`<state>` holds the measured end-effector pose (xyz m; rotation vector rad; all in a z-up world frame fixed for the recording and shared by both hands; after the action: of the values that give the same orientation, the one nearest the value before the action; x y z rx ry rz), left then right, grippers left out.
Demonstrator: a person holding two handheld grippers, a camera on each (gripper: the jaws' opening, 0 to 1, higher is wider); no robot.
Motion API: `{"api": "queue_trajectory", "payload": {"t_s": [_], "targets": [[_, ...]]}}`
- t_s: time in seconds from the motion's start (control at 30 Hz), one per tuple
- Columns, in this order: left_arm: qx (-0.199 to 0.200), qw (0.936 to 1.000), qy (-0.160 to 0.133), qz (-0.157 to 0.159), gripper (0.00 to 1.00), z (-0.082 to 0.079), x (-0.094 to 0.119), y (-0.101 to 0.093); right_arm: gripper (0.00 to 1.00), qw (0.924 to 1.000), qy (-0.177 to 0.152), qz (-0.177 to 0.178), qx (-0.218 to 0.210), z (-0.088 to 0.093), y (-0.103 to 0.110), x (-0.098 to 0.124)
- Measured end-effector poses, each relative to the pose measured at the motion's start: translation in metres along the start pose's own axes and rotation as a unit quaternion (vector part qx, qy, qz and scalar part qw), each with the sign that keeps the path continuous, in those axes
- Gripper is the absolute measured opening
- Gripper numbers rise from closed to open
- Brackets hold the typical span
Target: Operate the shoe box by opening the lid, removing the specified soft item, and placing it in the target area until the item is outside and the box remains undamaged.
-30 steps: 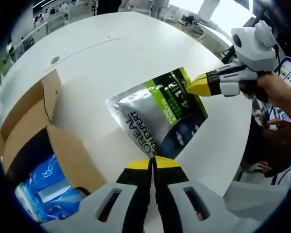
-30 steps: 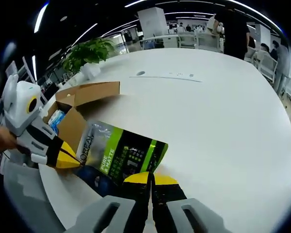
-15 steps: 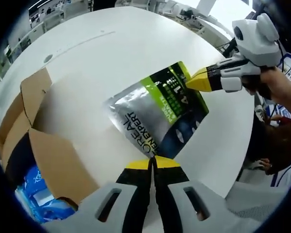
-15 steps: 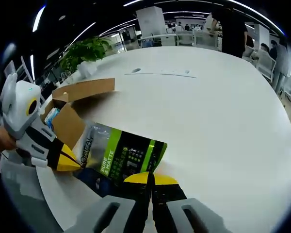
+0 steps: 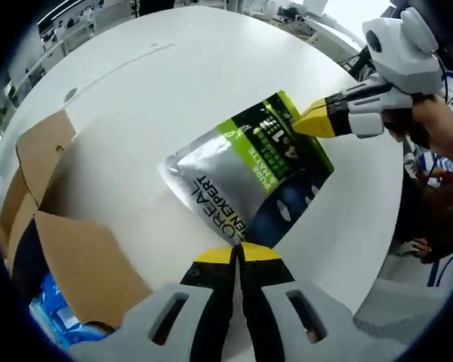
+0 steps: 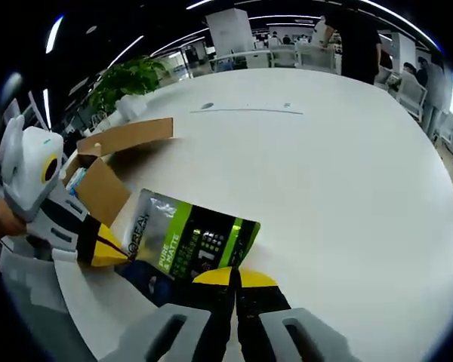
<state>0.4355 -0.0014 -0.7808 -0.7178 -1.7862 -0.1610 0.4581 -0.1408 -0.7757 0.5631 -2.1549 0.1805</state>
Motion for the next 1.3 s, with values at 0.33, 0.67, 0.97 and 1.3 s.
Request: {"api": "queue_trajectory", "payload": {"t_s": [0.33, 0.67, 0.97, 1.3], "targets": [[0.001, 1.0000, 0.002, -0.005, 0.02, 0.000, -0.003, 0.005, 0.00, 1.0000, 0.003, -0.001, -0.007, 0.006, 0.001, -0.003], [-0.006, 0.9999, -0.002, -0.008, 0.03, -0.003, -0.003, 0.008, 0.00, 0.9994, 0.002, 0.011, -0.034, 0.006, 0.000, -0.006], [-0.012, 0.9998, -0.010, -0.014, 0.03, -0.015, 0.000, 0.017, 0.00, 0.9975, -0.011, 0.026, -0.065, 0.000, -0.005, -0.008], [-0.024, 0.9992, -0.032, -0.002, 0.10, -0.029, 0.014, 0.016, 0.00, 0.9945, -0.024, 0.043, -0.092, -0.007, -0.008, -0.011]]}}
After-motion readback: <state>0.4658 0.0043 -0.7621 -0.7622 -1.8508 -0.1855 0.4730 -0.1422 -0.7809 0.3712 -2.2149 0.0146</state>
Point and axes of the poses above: the point that each gripper's makers call its tool centre point, and the gripper's own axes: x roughly backward along the fingers, y roughly to its left, z roughly out of its underside, the point moved 1 cm from there along x, roughly backward along the fingers, and after that the axes turned 13 degrees about x, right-handed, at the moved point
